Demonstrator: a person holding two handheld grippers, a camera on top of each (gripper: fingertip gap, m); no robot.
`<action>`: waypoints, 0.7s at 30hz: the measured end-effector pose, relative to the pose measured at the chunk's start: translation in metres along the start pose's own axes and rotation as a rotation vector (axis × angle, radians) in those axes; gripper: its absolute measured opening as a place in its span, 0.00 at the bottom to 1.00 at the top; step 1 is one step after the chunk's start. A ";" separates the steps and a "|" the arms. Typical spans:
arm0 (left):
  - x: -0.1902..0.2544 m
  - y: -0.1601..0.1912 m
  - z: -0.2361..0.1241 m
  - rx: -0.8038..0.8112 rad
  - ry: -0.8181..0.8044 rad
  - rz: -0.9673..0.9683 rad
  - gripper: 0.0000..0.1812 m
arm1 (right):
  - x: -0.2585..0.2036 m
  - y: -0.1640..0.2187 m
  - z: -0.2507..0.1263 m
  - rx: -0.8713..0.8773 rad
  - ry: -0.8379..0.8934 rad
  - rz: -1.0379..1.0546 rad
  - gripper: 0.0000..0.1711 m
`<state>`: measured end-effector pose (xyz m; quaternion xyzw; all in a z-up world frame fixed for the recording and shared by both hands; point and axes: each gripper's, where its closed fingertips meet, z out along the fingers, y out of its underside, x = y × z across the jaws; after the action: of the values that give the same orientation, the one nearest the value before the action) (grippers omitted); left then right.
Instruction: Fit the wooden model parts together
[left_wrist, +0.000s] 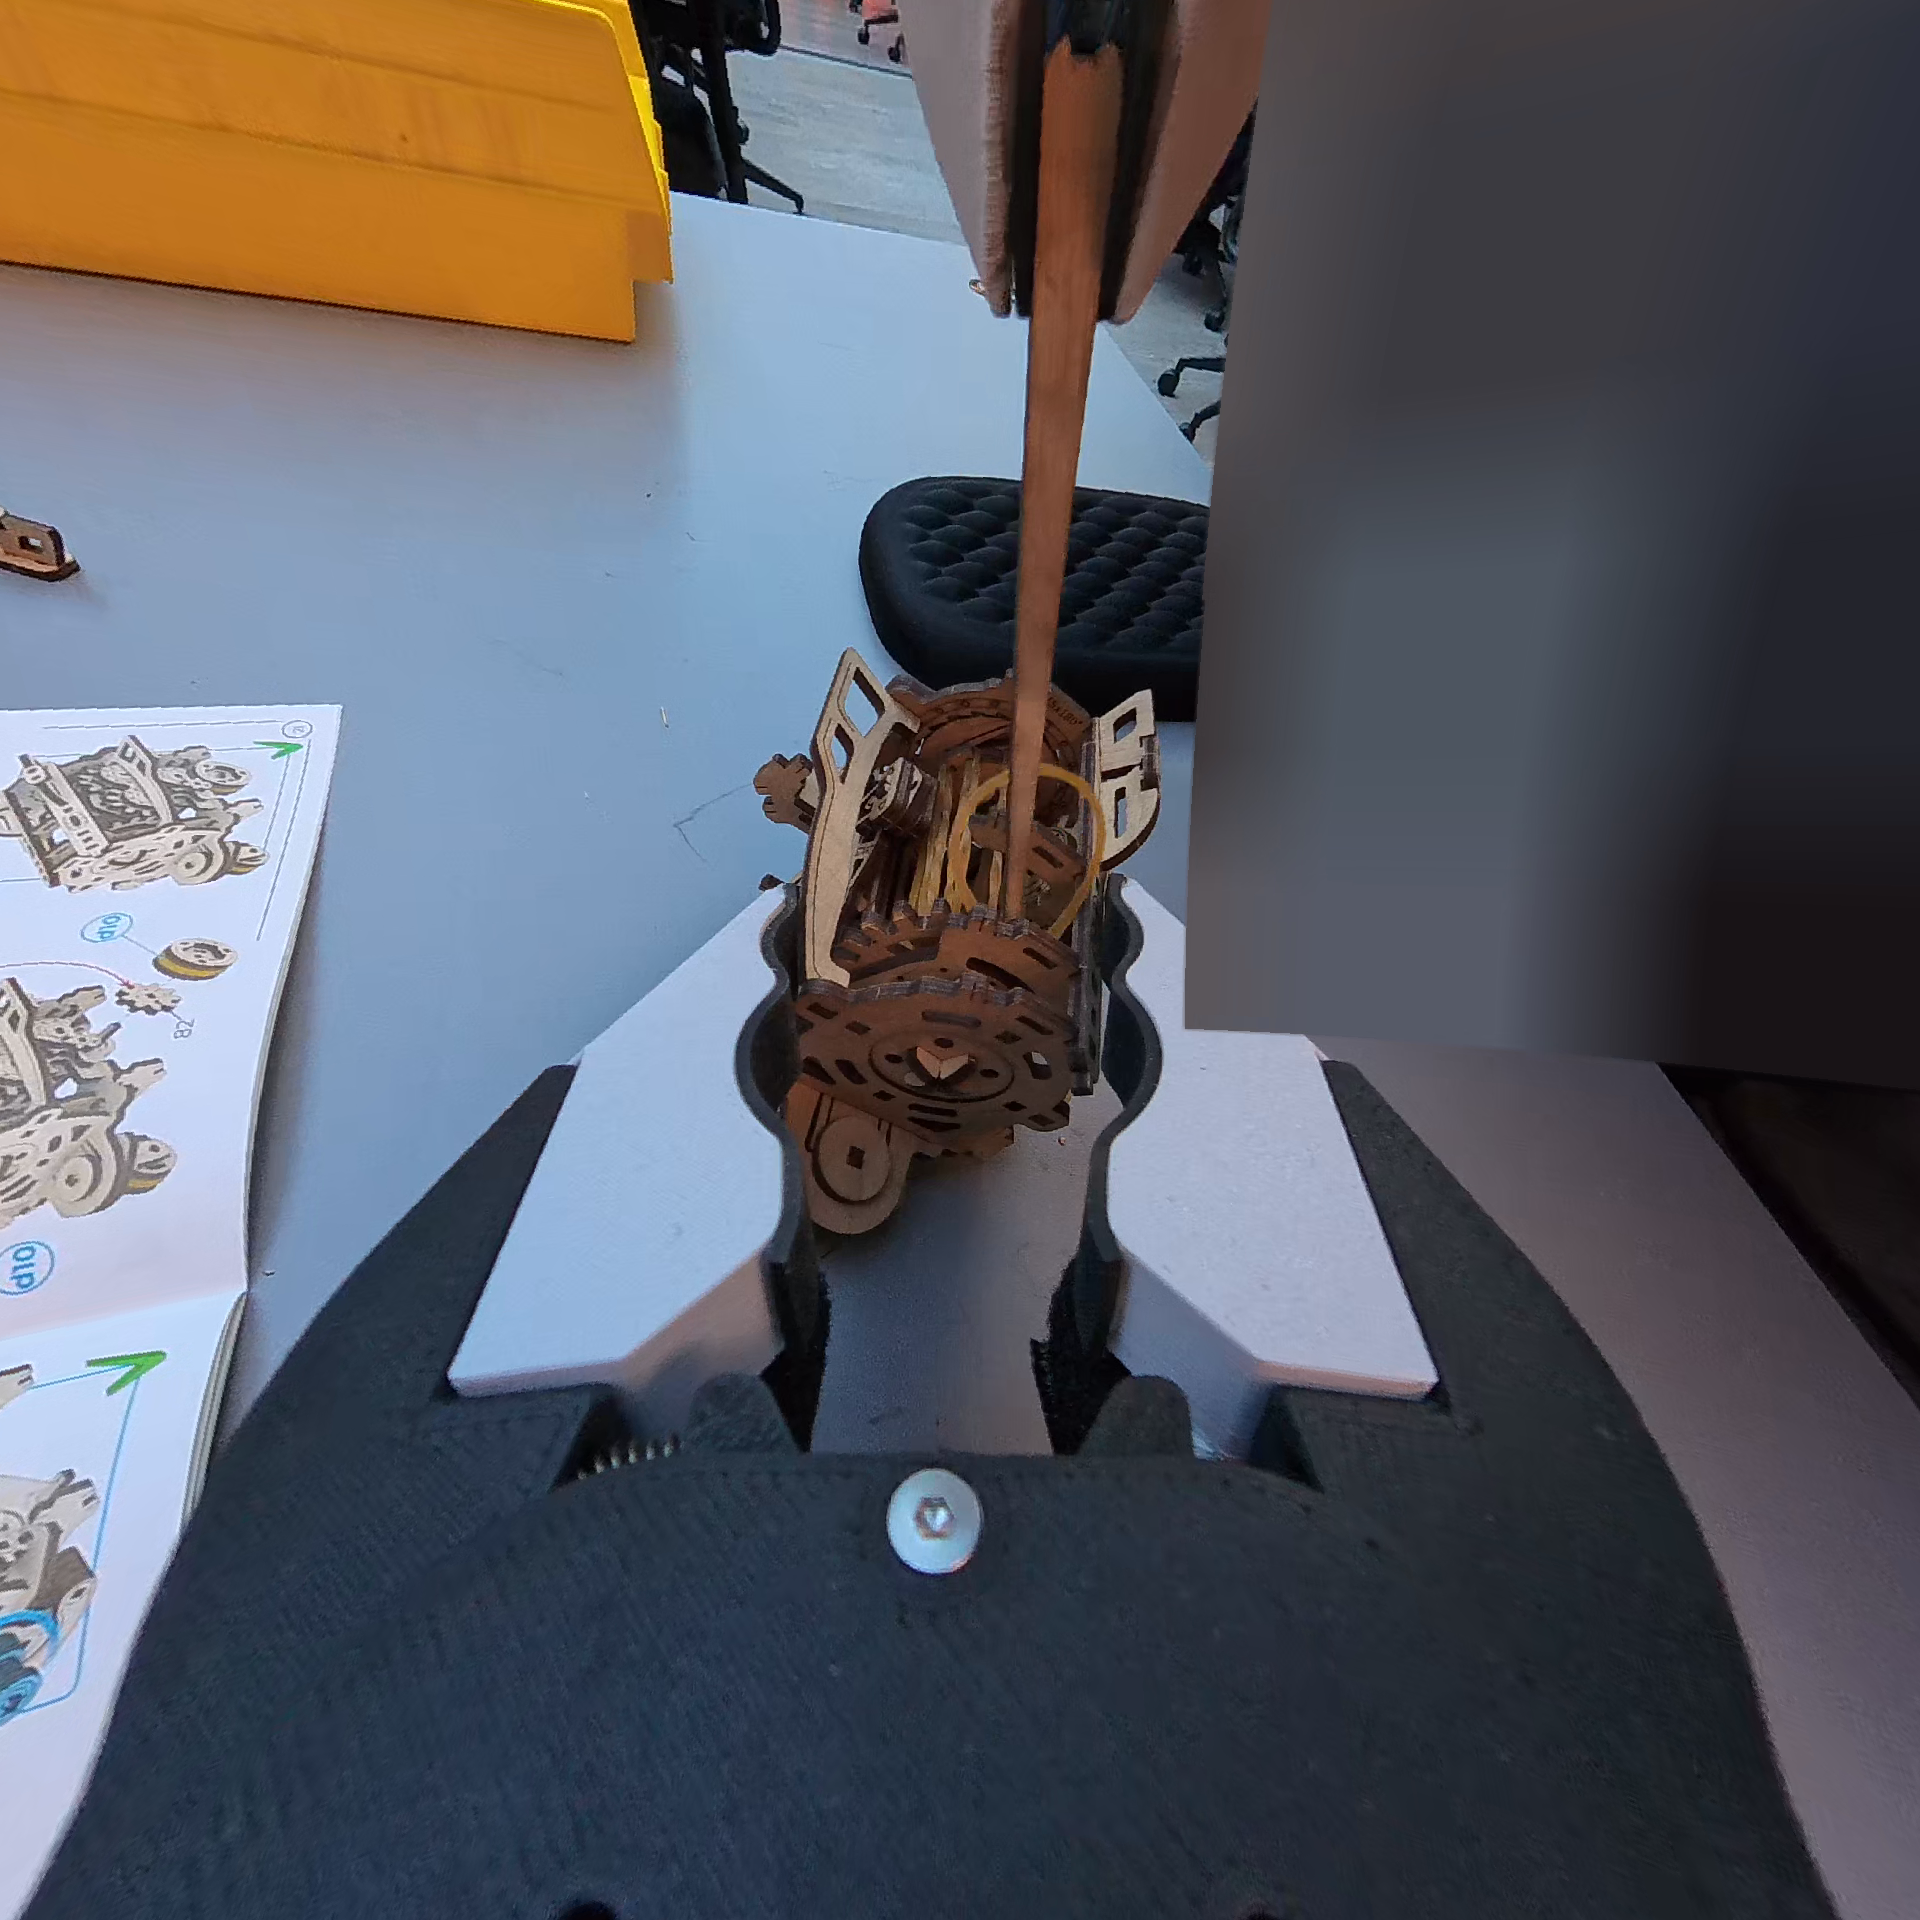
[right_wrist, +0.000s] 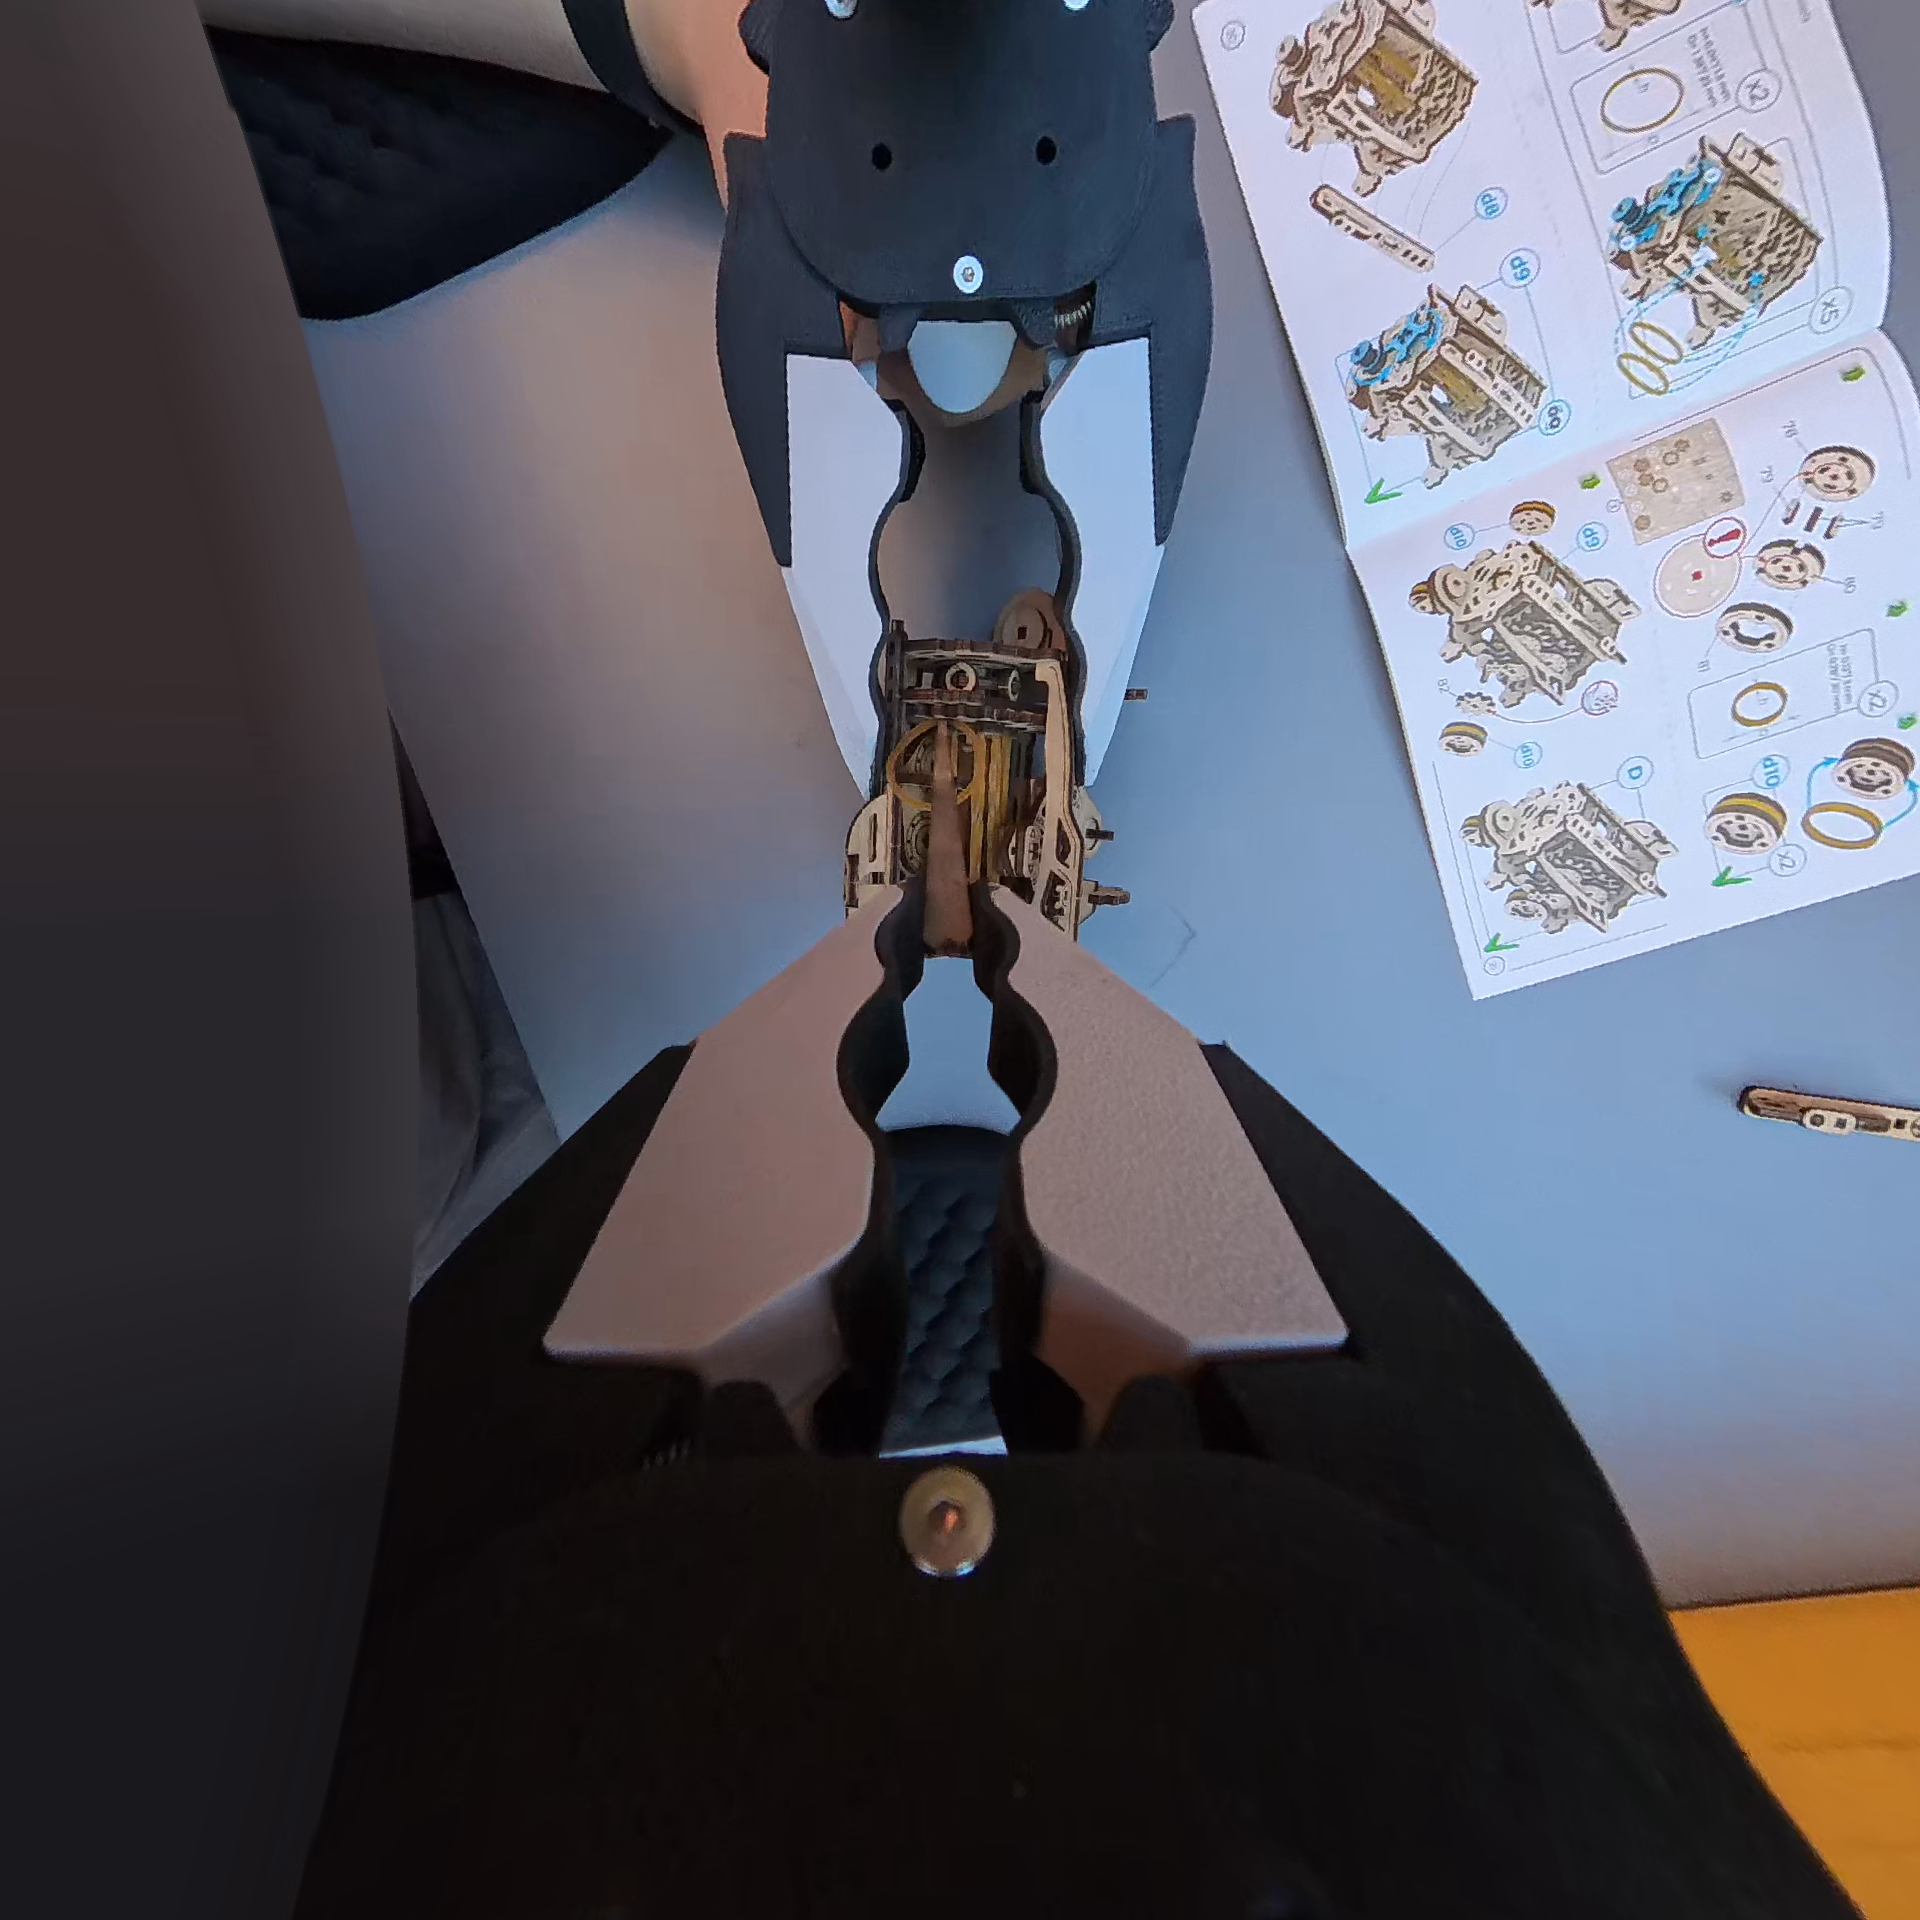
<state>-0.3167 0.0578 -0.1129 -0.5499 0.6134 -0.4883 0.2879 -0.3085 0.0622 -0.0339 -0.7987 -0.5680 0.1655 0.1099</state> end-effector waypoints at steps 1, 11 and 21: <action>0.000 0.000 0.000 0.000 0.001 -0.001 0.31 | 0.000 0.001 0.000 0.008 0.004 -0.007 0.04; 0.000 0.000 0.000 0.001 0.000 0.001 0.30 | -0.001 0.009 0.000 0.109 0.058 -0.023 0.04; 0.000 0.000 0.000 0.001 0.001 -0.002 0.30 | -0.002 0.010 -0.001 0.180 0.062 -0.021 0.04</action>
<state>-0.3167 0.0578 -0.1127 -0.5500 0.6127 -0.4894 0.2874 -0.3000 0.0567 -0.0359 -0.7842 -0.5556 0.1899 0.2007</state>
